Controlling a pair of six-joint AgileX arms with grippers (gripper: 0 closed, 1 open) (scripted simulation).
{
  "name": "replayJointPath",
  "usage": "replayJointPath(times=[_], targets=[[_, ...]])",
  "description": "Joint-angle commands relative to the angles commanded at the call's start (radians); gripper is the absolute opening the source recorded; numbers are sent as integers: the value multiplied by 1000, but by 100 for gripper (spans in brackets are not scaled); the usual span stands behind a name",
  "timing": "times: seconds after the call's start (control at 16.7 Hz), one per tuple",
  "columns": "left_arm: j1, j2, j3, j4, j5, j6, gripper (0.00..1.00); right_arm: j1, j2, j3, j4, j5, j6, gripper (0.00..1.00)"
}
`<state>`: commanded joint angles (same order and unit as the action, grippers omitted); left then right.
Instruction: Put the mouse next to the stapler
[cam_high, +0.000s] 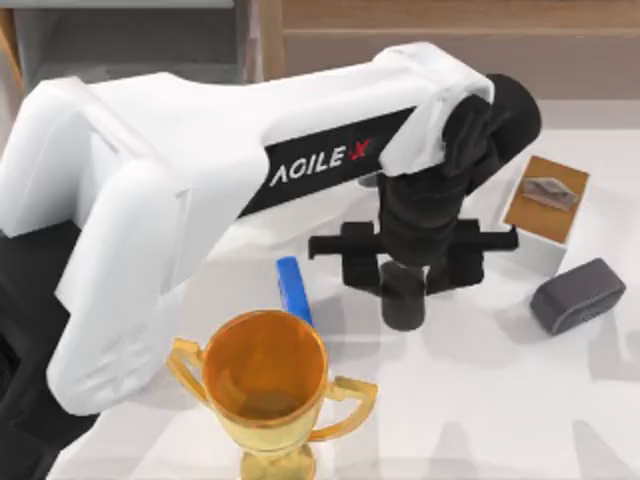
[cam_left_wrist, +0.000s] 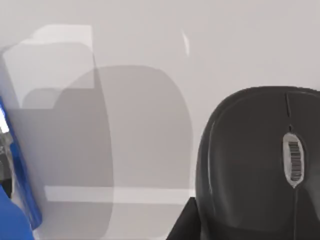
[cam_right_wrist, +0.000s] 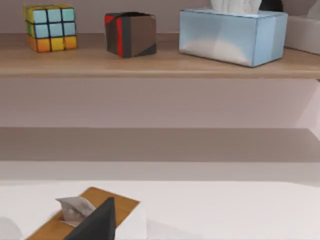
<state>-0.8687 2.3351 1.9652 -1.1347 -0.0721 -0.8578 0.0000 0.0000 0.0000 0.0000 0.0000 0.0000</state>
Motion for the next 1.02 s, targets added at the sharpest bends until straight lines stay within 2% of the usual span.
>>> replayJointPath(times=[0.24, 0.54, 0.72, 0.84, 1.02], targets=[[16, -12, -4, -1, -27, 16, 0, 0, 0, 0, 0, 0, 0, 100], [68, -28, -35, 4, -161, 80, 0, 0, 0, 0, 0, 0, 0, 100], [82, -22, -51, 10, -211, 109, 0, 0, 0, 0, 0, 0, 0, 100], [80, -20, -54, 17, -219, 116, 0, 0, 0, 0, 0, 0, 0, 100], [63, -22, -40, 28, -186, 101, 0, 0, 0, 0, 0, 0, 0, 100]])
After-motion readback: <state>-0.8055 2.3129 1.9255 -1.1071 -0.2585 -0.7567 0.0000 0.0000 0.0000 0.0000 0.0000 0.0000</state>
